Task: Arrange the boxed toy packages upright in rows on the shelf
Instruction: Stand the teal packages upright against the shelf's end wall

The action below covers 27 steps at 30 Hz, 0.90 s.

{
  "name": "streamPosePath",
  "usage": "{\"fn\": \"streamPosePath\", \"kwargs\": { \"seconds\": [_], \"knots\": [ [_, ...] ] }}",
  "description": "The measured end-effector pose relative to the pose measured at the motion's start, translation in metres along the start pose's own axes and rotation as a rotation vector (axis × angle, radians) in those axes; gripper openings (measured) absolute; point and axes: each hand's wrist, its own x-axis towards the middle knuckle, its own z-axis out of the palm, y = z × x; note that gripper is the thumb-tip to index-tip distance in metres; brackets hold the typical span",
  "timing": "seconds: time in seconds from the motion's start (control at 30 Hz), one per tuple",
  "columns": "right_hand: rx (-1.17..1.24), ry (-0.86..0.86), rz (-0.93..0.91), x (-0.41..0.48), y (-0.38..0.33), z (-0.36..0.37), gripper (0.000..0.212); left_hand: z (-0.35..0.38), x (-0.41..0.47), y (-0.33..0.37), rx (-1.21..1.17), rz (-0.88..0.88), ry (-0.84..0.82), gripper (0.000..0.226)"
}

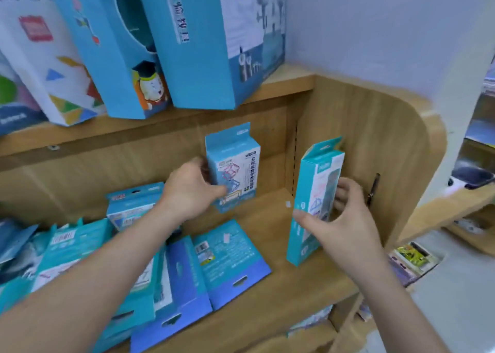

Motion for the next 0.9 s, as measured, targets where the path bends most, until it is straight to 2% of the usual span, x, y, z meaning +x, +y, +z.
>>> {"fn": "streamPosePath", "kwargs": {
  "seconds": [0.07, 0.13, 0.27, 0.4, 0.53, 0.6, 0.67, 0.7, 0.73, 0.77, 0.8, 0.83, 0.9],
  "knots": [
    [0.028, 0.027, -0.034, 0.009, 0.008, 0.007, 0.076, 0.027, 0.017, -0.011, -0.023, -0.074, -0.024, 0.039],
    [0.029, 0.029, -0.045, 0.012, 0.016, 0.014, 0.087, 0.050, 0.026, -0.023, -0.038, -0.140, -0.057, 0.039],
    [-0.007, -0.022, -0.091, 0.014, 0.026, 0.023, 0.115, 0.068, 0.029, -0.043, 0.121, -0.244, -0.089, 0.036],
    [-0.042, -0.070, -0.114, 0.017, 0.030, 0.032, 0.119, 0.059, 0.032, -0.051, 0.262, -0.305, -0.065, 0.034],
    [-0.079, -0.090, -0.118, 0.019, 0.028, 0.040, 0.119, 0.048, 0.025, -0.035, 0.406, -0.287, -0.160, 0.035],
    [-0.128, -0.089, -0.130, 0.019, 0.027, 0.043, 0.118, 0.033, 0.012, -0.019, 0.660, -0.218, -0.196, 0.029],
    [-0.190, -0.076, -0.149, 0.021, 0.028, 0.046, 0.118, 0.014, -0.004, 0.003, 0.876, -0.098, -0.086, 0.020],
    [-0.223, -0.073, -0.155, 0.021, 0.029, 0.048, 0.119, 0.006, -0.012, 0.015, 0.857, 0.004, 0.002, 0.019],
    [-0.253, -0.073, -0.166, 0.021, 0.029, 0.051, 0.119, 0.003, -0.022, 0.027, 0.703, 0.116, 0.080, 0.023],
    [-0.275, -0.075, -0.185, 0.021, 0.030, 0.054, 0.120, 0.001, -0.031, 0.040, 0.471, 0.185, 0.083, 0.029],
    [-0.288, -0.075, -0.214, 0.020, 0.030, 0.057, 0.119, 0.002, -0.037, 0.050, 0.248, 0.213, 0.003, 0.035],
    [-0.293, -0.073, -0.242, 0.019, 0.031, 0.059, 0.118, 0.007, -0.041, 0.058, 0.137, 0.229, -0.104, 0.043],
    [-0.274, -0.074, -0.261, 0.017, 0.032, 0.062, 0.114, 0.026, -0.043, 0.060, 0.159, 0.265, -0.188, 0.052]
  ]
}}
